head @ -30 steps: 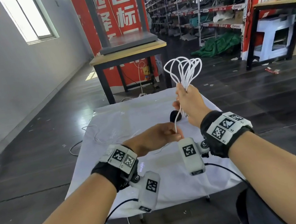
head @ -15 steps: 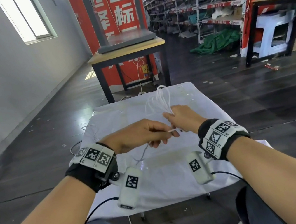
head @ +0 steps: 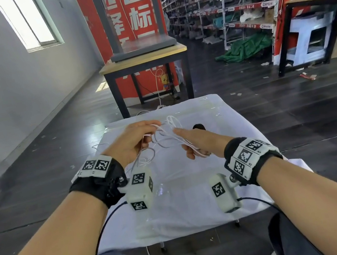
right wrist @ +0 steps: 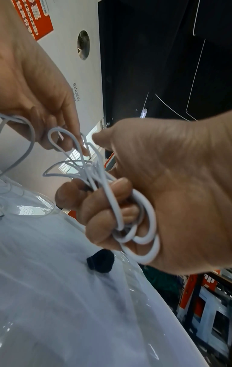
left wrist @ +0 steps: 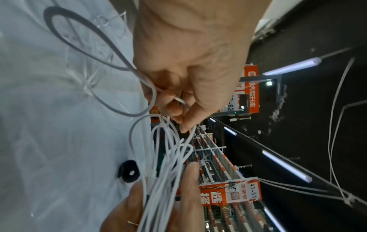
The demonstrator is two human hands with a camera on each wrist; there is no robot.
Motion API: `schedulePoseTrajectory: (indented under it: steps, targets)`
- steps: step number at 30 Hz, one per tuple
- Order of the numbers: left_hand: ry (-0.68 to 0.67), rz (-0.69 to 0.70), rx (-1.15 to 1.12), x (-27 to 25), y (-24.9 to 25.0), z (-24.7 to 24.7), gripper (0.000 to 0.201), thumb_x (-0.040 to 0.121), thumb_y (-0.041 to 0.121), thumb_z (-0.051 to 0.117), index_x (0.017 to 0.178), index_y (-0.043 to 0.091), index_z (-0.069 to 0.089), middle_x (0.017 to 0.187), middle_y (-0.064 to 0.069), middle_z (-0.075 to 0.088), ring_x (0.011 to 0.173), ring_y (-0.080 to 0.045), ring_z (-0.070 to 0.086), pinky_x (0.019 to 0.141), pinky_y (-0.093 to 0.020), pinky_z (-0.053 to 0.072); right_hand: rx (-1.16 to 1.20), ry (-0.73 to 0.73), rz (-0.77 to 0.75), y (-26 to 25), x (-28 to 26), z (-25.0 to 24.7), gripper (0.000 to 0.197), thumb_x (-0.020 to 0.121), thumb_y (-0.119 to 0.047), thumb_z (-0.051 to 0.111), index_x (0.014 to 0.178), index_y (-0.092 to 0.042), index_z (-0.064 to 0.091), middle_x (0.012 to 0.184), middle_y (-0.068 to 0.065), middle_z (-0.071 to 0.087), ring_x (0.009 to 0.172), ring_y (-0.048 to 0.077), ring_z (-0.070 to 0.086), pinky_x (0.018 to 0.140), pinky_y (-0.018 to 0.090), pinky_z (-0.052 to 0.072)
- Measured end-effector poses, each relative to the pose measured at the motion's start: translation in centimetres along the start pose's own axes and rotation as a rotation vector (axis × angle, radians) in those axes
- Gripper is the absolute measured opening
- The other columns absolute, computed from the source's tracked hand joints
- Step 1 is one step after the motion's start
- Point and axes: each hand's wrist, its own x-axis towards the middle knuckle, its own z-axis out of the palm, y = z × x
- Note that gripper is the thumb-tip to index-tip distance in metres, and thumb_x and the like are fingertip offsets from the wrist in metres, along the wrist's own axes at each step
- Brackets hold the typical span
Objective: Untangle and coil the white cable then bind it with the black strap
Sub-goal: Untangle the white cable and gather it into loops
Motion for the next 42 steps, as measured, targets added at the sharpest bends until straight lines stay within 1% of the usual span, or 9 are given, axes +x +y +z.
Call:
schedulePoseTrajectory:
  steps: [2,5,11,14,20,25,32,39,42]
  targets:
    - [0.016,-0.003,0.033,0.1,0.0,-0.1,0.021,0.091,0.003,0.055,0.087,0.014,0.071,0.065,0.002,0.056,0.049,-0.007,0.04,0.041,-0.014,0.03,-0.108,-0.033,-0.053,0.0,0.1,0.2,0.059,0.088,-0.068,0.037,0.067,-0.014,0.047,0.057,0.002,0.058,0.036,0.011,0.034,0.043,0.02,0.03]
    - [0.044,0.006,0.056,0.5,-0.2,-0.1,0.021,0.092,0.004,0.054,0.086,0.014,0.071,0.067,0.0,0.054,0.05,-0.008,0.039,0.045,-0.017,0.032,-0.208,-0.094,-0.104,0.1,-0.1,0.4,0.051,0.094,-0.057,0.039,0.068,-0.014,0.046,0.057,0.0,0.057,0.039,0.011,0.034,0.044,0.02,0.03]
    - [0.091,0.106,0.183,1.0,-1.2,-0.4,0.017,0.094,0.012,0.054,0.1,0.014,0.07,0.076,-0.001,0.059,0.062,-0.012,0.052,0.063,-0.021,0.044,-0.05,-0.181,-0.112,0.3,-0.2,0.1,0.047,0.099,-0.051,0.032,0.071,-0.014,0.044,0.043,-0.007,0.042,0.04,0.011,0.027,0.038,0.019,0.022]
    - [0.074,0.129,0.207,1.3,-2.1,-0.8,0.016,0.096,0.015,0.053,0.105,0.015,0.066,0.086,0.002,0.063,0.074,-0.009,0.056,0.072,-0.019,0.042,0.14,-0.228,-0.098,0.5,-0.3,-0.3,0.048,0.099,-0.051,0.032,0.071,-0.014,0.044,0.048,-0.003,0.037,0.041,0.01,0.025,0.04,0.019,0.021]
    - [0.056,0.147,0.312,1.7,-3.2,-2.3,0.021,0.092,0.027,0.061,0.098,0.008,0.069,0.079,0.003,0.069,0.07,-0.006,0.062,0.071,-0.021,0.041,0.598,-0.253,-0.108,0.8,-0.3,-1.1,0.047,0.098,-0.051,0.033,0.07,-0.015,0.043,0.05,-0.003,0.032,0.036,0.007,0.022,0.038,0.018,0.02]
    - [0.038,0.151,0.445,1.7,-3.2,-2.8,0.007,0.09,0.02,0.062,0.09,0.019,0.07,0.081,0.004,0.071,0.074,-0.007,0.061,0.065,-0.021,0.039,0.963,-0.185,-0.081,1.3,1.0,-1.3,0.048,0.1,-0.048,0.03,0.068,-0.015,0.04,0.044,-0.005,0.035,0.03,0.004,0.025,0.032,0.015,0.023]
    - [-0.063,0.169,0.62,1.5,-3.3,-3.7,0.014,0.088,0.01,0.066,0.101,0.016,0.067,0.095,0.005,0.067,0.079,-0.003,0.059,0.067,-0.009,0.041,1.256,0.039,-0.047,1.7,1.5,-2.7,0.049,0.101,-0.048,0.029,0.064,-0.016,0.037,0.039,-0.005,0.035,0.027,0.005,0.025,0.028,0.014,0.026]
    - [-0.017,0.347,0.953,1.3,-4.3,-4.7,0.022,0.087,0.011,0.068,0.107,0.019,0.069,0.094,0.007,0.067,0.079,0.003,0.057,0.066,0.003,0.037,1.355,0.479,-0.073,1.8,1.9,-5.0,0.048,0.101,-0.047,0.027,0.063,-0.019,0.035,0.038,-0.008,0.042,0.027,0.005,0.024,0.035,0.015,0.024]
    - [-0.01,0.378,1.135,1.8,-4.3,-4.7,0.022,0.091,0.013,0.061,0.112,0.016,0.069,0.102,0.001,0.069,0.088,-0.009,0.06,0.077,-0.007,0.041,1.348,0.588,-0.099,1.4,1.2,-5.2,0.048,0.101,-0.046,0.031,0.062,-0.018,0.036,0.044,-0.006,0.045,0.029,0.006,0.025,0.037,0.017,0.023]
